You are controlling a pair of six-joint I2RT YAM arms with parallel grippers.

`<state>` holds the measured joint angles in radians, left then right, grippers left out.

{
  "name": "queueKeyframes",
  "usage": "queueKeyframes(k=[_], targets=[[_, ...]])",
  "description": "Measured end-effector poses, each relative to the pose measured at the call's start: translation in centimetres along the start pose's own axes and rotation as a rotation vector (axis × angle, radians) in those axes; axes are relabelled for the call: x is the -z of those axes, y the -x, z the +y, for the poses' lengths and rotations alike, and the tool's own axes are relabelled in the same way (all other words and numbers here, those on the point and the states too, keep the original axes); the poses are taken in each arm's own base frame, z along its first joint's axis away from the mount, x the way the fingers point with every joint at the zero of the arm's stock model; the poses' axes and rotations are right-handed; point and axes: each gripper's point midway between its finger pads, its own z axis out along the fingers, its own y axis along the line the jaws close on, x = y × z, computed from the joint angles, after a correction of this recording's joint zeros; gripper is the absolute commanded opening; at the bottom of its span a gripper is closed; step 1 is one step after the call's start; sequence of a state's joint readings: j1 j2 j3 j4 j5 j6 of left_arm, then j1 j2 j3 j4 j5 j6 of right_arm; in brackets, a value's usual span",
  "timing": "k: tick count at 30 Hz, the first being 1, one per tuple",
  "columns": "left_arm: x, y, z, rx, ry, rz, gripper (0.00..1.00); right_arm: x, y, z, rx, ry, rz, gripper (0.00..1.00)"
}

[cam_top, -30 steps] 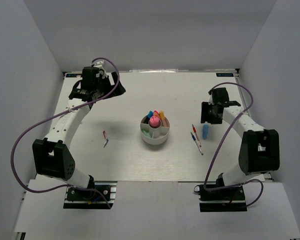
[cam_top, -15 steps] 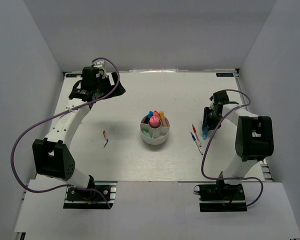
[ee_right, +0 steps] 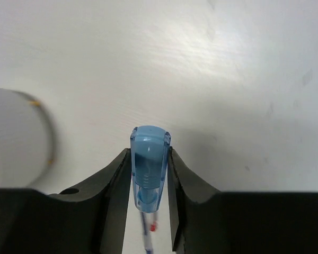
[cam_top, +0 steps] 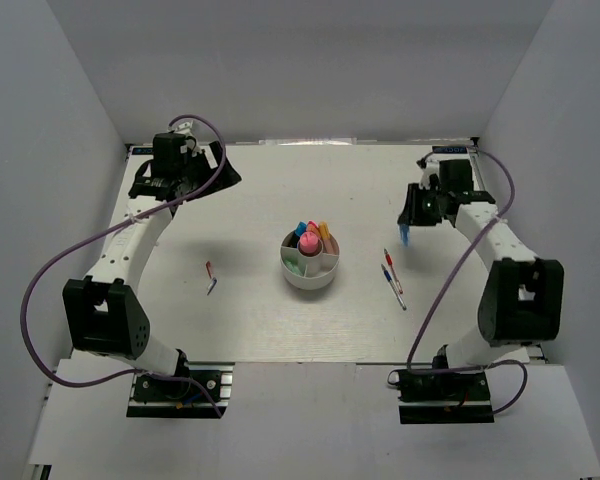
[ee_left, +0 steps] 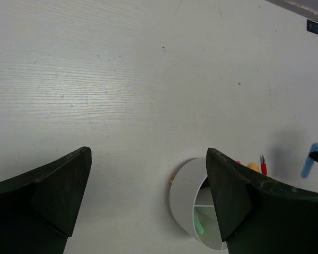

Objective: Sort the stationery into containers
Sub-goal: Pick up the stationery from the center of the board, then place the stationery in the storage box.

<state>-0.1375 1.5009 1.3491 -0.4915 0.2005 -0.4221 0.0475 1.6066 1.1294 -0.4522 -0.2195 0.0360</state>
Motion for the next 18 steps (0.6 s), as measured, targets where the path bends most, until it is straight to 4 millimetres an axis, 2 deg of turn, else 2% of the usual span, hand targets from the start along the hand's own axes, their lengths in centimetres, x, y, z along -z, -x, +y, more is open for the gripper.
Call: queueKeyframes(k=[3, 5, 6, 9, 11, 12, 15, 18], targets=[[0.1, 0.2, 0.5, 0.027, -0.001, 0.0, 0.98, 4.6, 5.1, 5.4, 0.168, 0.156, -0.214, 0.0], [0.1, 0.2, 0.7, 0.041, -0.002, 0.002, 0.98, 8.0, 7.0, 9.9, 0.304, 0.272, -0.338, 0.0], [0.1, 0.1, 0.8, 0.044, -0.004, 0.005, 0.98, 9.9, 7.4, 12.8, 0.393, 0.346, -0.4, 0.0], [0.0, -0.5, 0.8, 0.055, -0.014, 0.022, 0.98, 13.7, 6.6, 19.8, 0.611, 0.533, -0.506, 0.0], [-0.1, -0.7, 0.8, 0.058, -0.022, 0.03, 0.98, 15.0, 5.2, 23.7, 0.733, 0.64, -0.538, 0.0], [-0.1, -0.8, 0.8, 0.059, -0.025, 0.034, 0.98, 15.2, 4.4, 25.4, 0.79, 0.684, -0.544, 0.0], [0.0, -0.9, 0.6, 0.059, -0.037, 0.038, 0.98, 14.4, 1.9, 28.8, 0.907, 0.771, -0.517, 0.0], [0.0, -0.9, 0.4, 0.058, -0.047, 0.039, 0.98, 13.0, 0.1, 30.9, 0.99, 0.813, -0.491, 0.0]])
